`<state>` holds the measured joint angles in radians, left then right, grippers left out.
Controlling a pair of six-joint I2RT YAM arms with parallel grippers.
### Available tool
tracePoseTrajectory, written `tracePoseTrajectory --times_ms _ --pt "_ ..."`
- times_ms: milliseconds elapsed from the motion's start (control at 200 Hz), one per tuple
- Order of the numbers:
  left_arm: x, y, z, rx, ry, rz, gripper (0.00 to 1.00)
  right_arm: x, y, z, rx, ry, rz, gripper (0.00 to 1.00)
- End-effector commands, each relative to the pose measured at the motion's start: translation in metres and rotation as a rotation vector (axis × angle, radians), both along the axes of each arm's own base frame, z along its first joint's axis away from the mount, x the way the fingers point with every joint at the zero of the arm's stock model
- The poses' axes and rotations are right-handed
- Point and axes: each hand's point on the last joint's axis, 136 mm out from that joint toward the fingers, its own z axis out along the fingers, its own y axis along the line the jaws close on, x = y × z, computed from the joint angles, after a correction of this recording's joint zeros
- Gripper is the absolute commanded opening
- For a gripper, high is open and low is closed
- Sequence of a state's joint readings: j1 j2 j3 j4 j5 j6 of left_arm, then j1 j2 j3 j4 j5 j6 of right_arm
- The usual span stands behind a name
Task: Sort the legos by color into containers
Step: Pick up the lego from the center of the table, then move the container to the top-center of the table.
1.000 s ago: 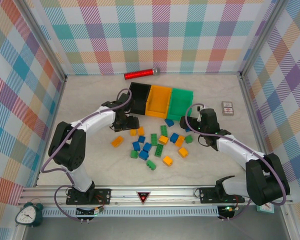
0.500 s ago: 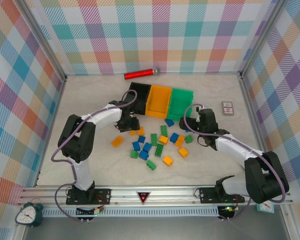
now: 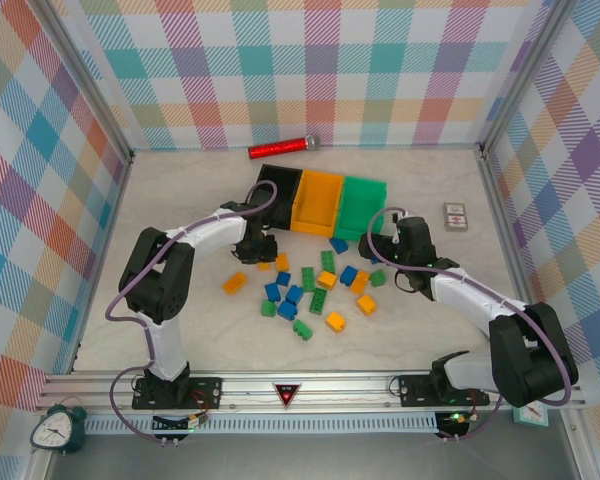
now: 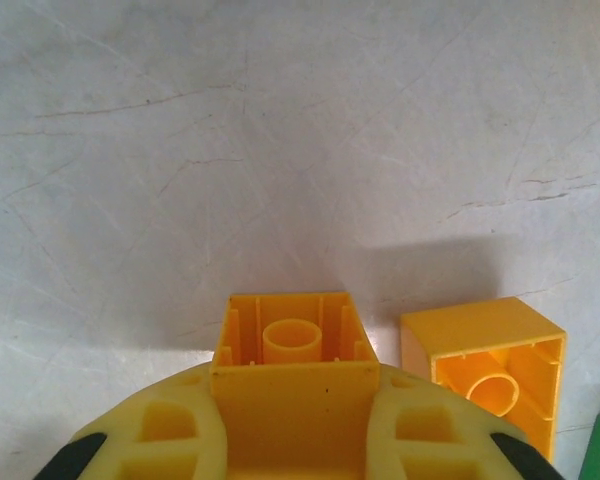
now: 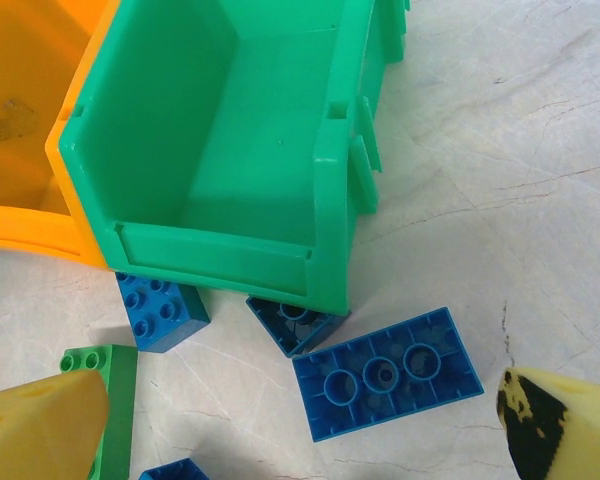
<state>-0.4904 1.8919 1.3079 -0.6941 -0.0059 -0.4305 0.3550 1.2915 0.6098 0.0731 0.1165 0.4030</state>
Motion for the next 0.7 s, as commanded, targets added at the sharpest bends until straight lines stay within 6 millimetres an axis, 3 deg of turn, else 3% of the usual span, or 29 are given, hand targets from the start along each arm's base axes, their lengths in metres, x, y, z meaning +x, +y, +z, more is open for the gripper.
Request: tracePoseTrajectory --times_ms 0,210,325,515,695 --pt "0.011 0.001 0.038 0.026 -0.075 -0.01 0.15 0.005 0.004 0.009 -0.011 -0.02 0.01 1.0" --pt "0.059 -0.001 0.097 0.08 -0.225 -0.027 0.14 0.006 0.005 0.007 -0.012 -0.017 0.014 1.0" --pt "0.092 -0.002 0.114 0.098 -0.291 -0.023 0.15 0.006 0.005 0.007 -0.015 -0.017 0.014 1.0" --pt "0.138 0.003 0.102 0.104 -0.287 -0.009 0.16 0.007 0.005 0.008 -0.021 -0.02 0.013 1.0" --pt "0.157 -0.003 0.084 0.126 -0.282 -0.039 0.12 0.007 0.006 0.008 -0.019 -0.018 0.016 1.0"
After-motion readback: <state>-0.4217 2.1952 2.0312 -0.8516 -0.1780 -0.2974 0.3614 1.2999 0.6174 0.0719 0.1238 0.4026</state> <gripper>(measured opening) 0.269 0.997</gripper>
